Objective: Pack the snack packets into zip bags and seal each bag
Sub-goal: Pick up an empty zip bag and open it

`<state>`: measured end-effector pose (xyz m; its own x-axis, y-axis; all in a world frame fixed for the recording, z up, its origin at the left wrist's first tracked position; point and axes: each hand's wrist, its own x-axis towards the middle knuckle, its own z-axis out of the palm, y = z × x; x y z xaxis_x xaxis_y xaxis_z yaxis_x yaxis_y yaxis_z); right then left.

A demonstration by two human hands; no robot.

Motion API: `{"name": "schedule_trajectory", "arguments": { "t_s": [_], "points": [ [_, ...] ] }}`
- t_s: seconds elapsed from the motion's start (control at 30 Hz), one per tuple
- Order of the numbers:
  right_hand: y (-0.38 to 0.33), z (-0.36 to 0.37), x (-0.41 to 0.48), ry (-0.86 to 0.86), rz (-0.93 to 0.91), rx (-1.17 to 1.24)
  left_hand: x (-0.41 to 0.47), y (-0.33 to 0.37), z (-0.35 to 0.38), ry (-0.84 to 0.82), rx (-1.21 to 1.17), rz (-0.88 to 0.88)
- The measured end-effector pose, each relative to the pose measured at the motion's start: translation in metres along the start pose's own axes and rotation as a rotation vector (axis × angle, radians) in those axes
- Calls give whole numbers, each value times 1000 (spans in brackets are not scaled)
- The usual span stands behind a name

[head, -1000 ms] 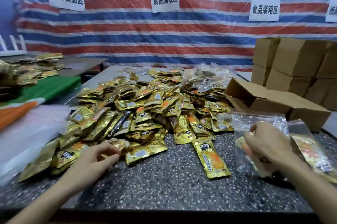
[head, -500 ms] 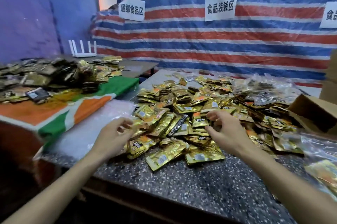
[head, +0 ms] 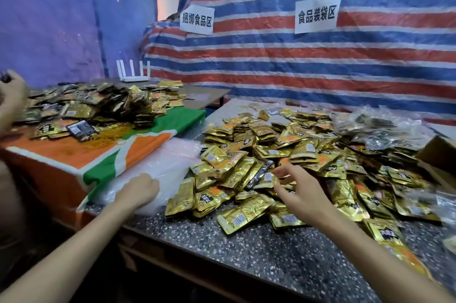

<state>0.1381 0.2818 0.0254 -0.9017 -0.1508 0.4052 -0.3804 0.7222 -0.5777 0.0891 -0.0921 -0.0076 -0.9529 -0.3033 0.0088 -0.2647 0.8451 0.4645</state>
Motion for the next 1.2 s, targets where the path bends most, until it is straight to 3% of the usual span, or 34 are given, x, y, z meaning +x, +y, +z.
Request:
{"name": "schedule_trajectory", "arguments": {
  "t_s": [0.13, 0.2, 0.4, 0.53, 0.63, 0.67, 0.73, 0.83, 0.97, 1.1, 1.2],
  "points": [
    [7, -2, -7, 36, 32, 59, -6, 11, -17, 264, -104, -9],
    [10, -3, -10, 44, 53, 92, -15, 21, -23, 302, -122, 11],
    [18, -4, -23, 24, 101, 135, -22, 36, -6, 179, 250, 49],
    [29, -4, -39, 22, 142, 178, -19, 28, 5, -39, 54, 26],
    [37, -12, -48, 84, 196, 233, -18, 30, -9, -171, 43, 29],
    [39, -15, -51, 102, 212, 244, -18, 31, -11, -176, 83, 49],
    [41, -22, -54, 138, 234, 271, -19, 35, -13, -2, 24, 87],
    [39, -30, -53, 180, 212, 337, -41, 61, -12, 217, -266, 310],
    [27, -41, -38, 207, 269, 649, -90, 121, 8, 270, -497, 714],
    [23, -57, -15, 57, 403, 852, -111, 177, 44, 332, -382, 1111],
    [27, -73, 8, -43, 509, 937, -109, 210, 70, 504, -284, 1384]
  ]
}}
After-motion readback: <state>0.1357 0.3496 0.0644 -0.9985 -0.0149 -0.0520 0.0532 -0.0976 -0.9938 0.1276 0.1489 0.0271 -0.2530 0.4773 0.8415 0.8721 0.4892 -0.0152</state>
